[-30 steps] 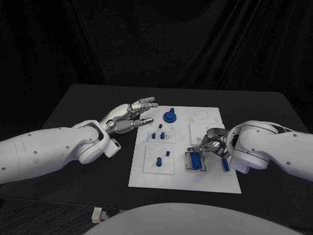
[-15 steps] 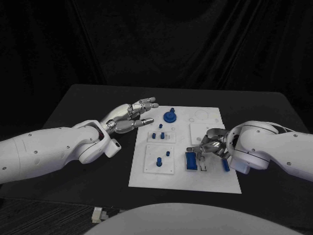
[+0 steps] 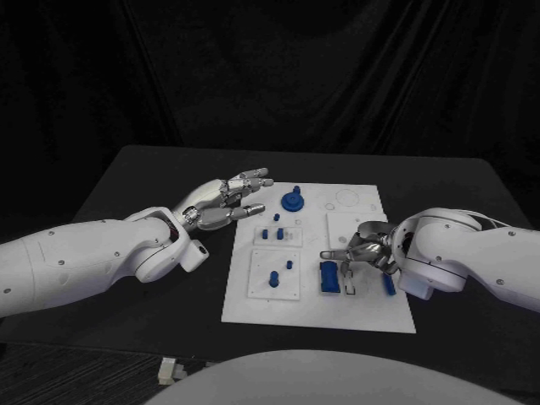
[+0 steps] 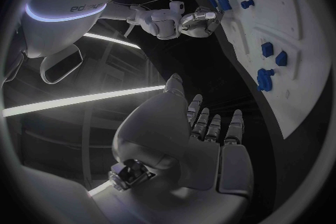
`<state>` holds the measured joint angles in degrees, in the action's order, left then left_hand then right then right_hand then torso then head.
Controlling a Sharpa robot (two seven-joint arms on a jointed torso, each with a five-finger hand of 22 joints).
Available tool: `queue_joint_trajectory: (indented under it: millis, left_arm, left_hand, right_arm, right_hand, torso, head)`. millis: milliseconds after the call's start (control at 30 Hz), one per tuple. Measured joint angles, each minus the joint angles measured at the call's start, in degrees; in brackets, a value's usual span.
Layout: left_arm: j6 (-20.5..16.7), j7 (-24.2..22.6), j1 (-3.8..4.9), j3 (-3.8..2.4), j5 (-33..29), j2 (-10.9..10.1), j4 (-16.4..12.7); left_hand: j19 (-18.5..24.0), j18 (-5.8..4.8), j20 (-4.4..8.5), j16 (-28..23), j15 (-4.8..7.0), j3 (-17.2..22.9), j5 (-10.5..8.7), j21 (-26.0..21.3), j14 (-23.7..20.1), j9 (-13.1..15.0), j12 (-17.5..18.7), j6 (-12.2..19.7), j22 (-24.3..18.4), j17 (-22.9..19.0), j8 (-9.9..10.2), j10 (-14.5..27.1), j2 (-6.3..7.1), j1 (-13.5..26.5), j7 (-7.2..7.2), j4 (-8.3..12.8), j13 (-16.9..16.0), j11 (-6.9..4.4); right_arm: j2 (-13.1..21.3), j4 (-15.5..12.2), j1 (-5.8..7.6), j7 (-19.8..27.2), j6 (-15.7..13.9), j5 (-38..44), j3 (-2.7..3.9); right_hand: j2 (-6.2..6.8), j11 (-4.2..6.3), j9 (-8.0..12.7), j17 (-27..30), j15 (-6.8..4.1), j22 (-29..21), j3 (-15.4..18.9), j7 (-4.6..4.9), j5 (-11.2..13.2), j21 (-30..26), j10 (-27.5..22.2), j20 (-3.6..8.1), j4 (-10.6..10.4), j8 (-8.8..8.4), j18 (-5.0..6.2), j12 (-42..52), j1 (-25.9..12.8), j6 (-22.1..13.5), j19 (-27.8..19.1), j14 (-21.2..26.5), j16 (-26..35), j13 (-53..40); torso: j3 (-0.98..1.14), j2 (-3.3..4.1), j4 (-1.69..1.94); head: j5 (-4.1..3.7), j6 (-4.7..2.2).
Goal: Assemble the parts on the task board
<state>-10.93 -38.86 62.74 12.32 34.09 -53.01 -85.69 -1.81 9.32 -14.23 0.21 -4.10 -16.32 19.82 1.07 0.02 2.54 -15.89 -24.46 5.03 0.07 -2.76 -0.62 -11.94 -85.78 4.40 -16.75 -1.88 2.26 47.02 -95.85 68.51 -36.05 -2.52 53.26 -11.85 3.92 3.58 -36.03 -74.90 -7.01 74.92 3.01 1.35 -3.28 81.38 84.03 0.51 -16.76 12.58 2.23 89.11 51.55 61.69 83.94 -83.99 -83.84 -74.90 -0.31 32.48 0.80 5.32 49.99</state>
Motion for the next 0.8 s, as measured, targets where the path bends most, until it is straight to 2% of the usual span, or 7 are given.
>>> queue_joint_trajectory:
  millis: [233,300,333,433,500,700,800]
  left_arm:
    - [0.23,-0.01,0.00,0.00,0.00,-0.05,0.00]
    - [0.28,-0.01,0.00,0.00,0.01,-0.05,-0.01]
    - [0.29,-0.01,0.00,0.00,0.01,-0.05,-0.01]
    - [0.32,-0.01,0.00,0.00,0.01,-0.07,-0.03]
    - [0.32,-0.01,0.00,0.00,0.01,-0.09,-0.04]
    - [0.38,-0.01,0.00,0.00,0.01,0.01,0.23]
    - [0.44,-0.01,0.00,0.00,0.01,0.17,0.39]
  left_hand:
    - [-0.20,-0.01,-0.20,0.00,-0.20,0.00,0.00,0.23,-0.21,0.00,0.00,0.00,0.31,-0.02,0.00,0.00,0.00,0.00,0.00,0.00,0.00,0.00]
    - [-0.20,-0.01,-0.20,0.00,-0.42,0.00,0.00,0.23,0.00,0.00,0.00,0.00,0.48,-0.02,0.00,0.00,-0.23,-0.23,0.00,0.00,0.00,0.00]
    - [-0.20,-0.01,-0.20,0.00,-0.41,0.00,0.00,0.23,0.00,0.00,0.00,0.00,0.53,-0.02,0.00,0.00,-0.23,-0.23,0.00,0.00,0.00,0.00]
    - [-0.40,-0.01,-0.40,0.00,-0.41,0.00,0.00,0.45,0.00,0.00,0.00,0.00,0.83,-0.02,0.00,0.00,-0.23,-0.23,0.00,0.00,0.00,0.00]
    - [-0.40,-0.01,-0.40,0.00,-0.42,0.00,0.00,0.45,0.00,0.00,0.00,0.00,0.89,-0.01,0.00,0.00,-0.23,-0.23,0.00,0.00,0.00,0.00]
    - [-0.40,0.00,-0.41,0.00,-0.41,0.00,0.60,0.67,0.00,0.00,-0.01,0.00,1.19,-0.01,0.00,0.00,-0.22,-0.23,0.00,0.00,0.00,0.00]
    - [-0.61,0.00,-0.61,0.00,-0.41,0.00,0.60,0.67,0.00,0.00,-0.01,0.00,1.41,-0.01,0.00,0.00,-0.23,-0.23,0.00,0.00,0.00,0.00]
  right_arm:
    - [3.44,-2.51,0.00,0.64,-1.62,0.19,0.01]
    - [5.00,-4.11,0.05,1.66,-3.11,0.43,0.01]
    - [5.48,-4.63,0.07,2.08,-3.67,0.57,0.01]
    - [8.33,-7.93,0.20,5.05,-7.11,2.47,0.00]
    - [10.18,-9.85,0.21,7.27,-9.62,4.82,-0.01]
    - [15.16,-13.25,-0.45,13.14,-17.17,16.12,0.02]
    - [16.78,-13.60,-1.15,14.08,-19.20,21.10,0.00]
  right_hand:
    - [-1.36,0.00,-0.35,0.00,0.00,0.00,1.25,0.00,-0.84,0.85,0.00,0.00,0.32,0.00,0.00,0.55,-1.34,0.00,0.00,0.00,-0.44,0.00]
    - [-2.10,-0.22,-0.50,-0.01,0.00,-0.01,1.06,0.07,-4.62,1.83,0.06,0.00,1.22,0.00,0.00,0.70,1.63,-1.48,0.00,0.00,-1.16,-0.02]
    - [-2.12,-0.36,-0.49,-0.01,0.00,-0.01,1.02,0.14,-5.09,1.96,0.08,0.00,1.38,0.00,0.00,0.70,2.10,-1.76,0.00,0.00,-1.19,-0.02]
    - [-2.43,-1.39,0.30,-0.05,0.69,-0.01,0.58,1.15,-11.14,4.03,-0.08,-0.53,3.35,-0.43,0.00,0.70,8.50,-5.46,0.10,-0.01,-1.85,-0.05]
    - [-2.66,-2.01,1.23,-0.05,1.11,-0.01,0.29,1.70,-13.74,4.67,-0.08,-0.74,4.14,-1.07,-0.57,0.70,11.64,-7.48,-0.10,-0.02,-1.88,-0.04]
    - [-1.95,-2.07,3.63,-0.04,1.11,-0.01,-0.23,1.75,-14.68,6.16,-0.01,-0.94,7.08,-1.04,-0.92,0.70,19.72,-8.21,0.11,-0.02,-2.10,-0.04]
    - [-1.83,-2.06,4.23,-0.04,1.11,-0.01,0.02,1.85,-14.44,6.17,0.00,-0.94,6.93,-0.47,-0.92,0.70,20.23,-7.30,0.11,-0.02,-2.10,-0.04]
  torso:
    - [0.00,-0.01,0.00]
    - [0.00,-0.01,0.00]
    - [0.00,-0.01,0.00]
    - [0.01,-0.02,0.00]
    - [0.01,-0.02,0.00]
    - [0.01,-0.13,0.03]
    - [0.01,-0.16,0.04]
  head:
    - [0.30,0.00]
    - [0.30,0.00]
    - [0.30,0.00]
    - [0.29,0.00]
    - [0.27,0.01]
    - [-0.29,0.01]
    - [-0.42,0.01]
